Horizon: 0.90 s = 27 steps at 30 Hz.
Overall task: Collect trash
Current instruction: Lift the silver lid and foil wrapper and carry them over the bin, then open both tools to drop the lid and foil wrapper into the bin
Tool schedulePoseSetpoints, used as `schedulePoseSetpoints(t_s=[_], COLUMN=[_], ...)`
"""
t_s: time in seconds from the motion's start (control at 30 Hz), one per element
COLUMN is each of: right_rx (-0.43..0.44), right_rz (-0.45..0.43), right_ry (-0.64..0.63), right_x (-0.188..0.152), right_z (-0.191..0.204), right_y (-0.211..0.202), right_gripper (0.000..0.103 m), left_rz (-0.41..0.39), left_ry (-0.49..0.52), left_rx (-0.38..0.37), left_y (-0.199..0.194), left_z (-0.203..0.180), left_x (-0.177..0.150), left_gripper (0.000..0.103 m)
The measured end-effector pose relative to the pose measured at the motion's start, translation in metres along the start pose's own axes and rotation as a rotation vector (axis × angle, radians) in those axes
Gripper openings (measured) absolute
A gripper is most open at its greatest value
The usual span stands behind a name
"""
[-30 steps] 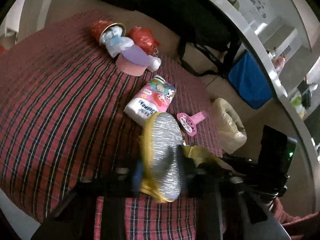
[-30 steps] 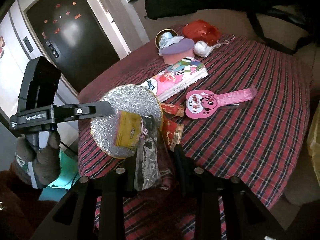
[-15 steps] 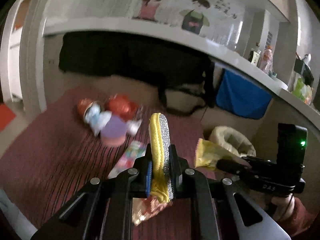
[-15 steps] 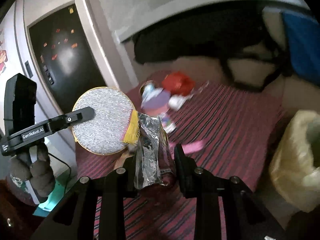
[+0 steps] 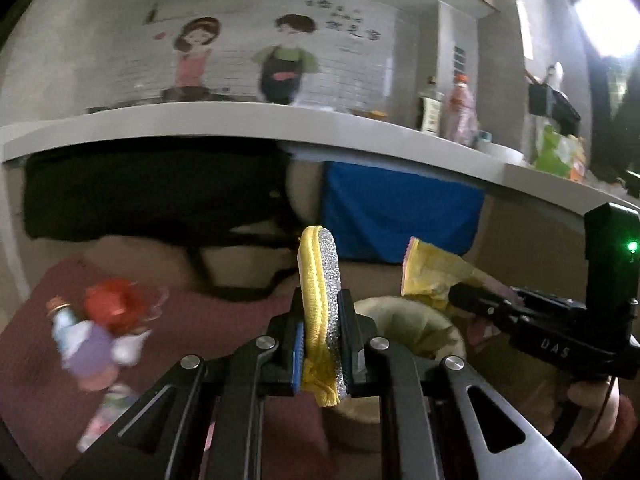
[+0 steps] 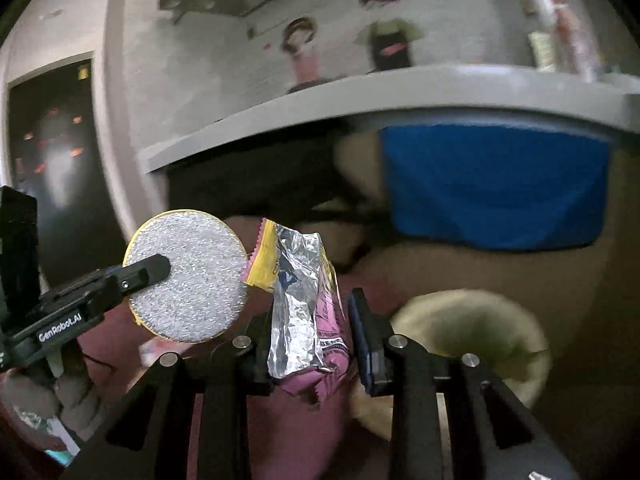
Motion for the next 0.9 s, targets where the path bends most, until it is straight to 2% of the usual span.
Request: schedulePoseSetpoints(t_s=[0.2, 0.37, 0.57, 0.9], right_rx=[-0.123, -0.155, -0.179, -0.184], right_rz=[-0.039, -0.034, -0.011, 0.013], right_ry=[0.039, 0.087, 0.12, 0.159], right_x=[0.005, -0.002, -0.017, -0.029], right_z=[-0.064, -0.099, -0.118, -0.14], right_y=[-0.017, -0.014, -0.004, 0.012], right_gripper=[0.027, 0.027, 0.027, 0.028], left_rz=[0.044, 0.092, 0.097, 0.13], left_ry=[-0.01, 0.022, 0.022, 0.028], left_rx=[-0.044, -0.06, -0.081, -0.073], left_y=[0.051, 0.082, 0.101, 0.127], left_z=[-0.045, -0.071, -0.084, -0.09], left_x=[-0.004, -0.017, -0.025, -0.036], left_gripper=[0.015, 0.015, 0.015, 0.015])
Point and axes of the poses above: each gripper's, at about its wrist camera, not at the fingertips, and y roughly the way its jaws point, z to its left, x to its top, the point moved 8 cm from there along y, roughly the way its jaws point, and after that the axes turned 6 degrees about x, right-handed, at the moved point
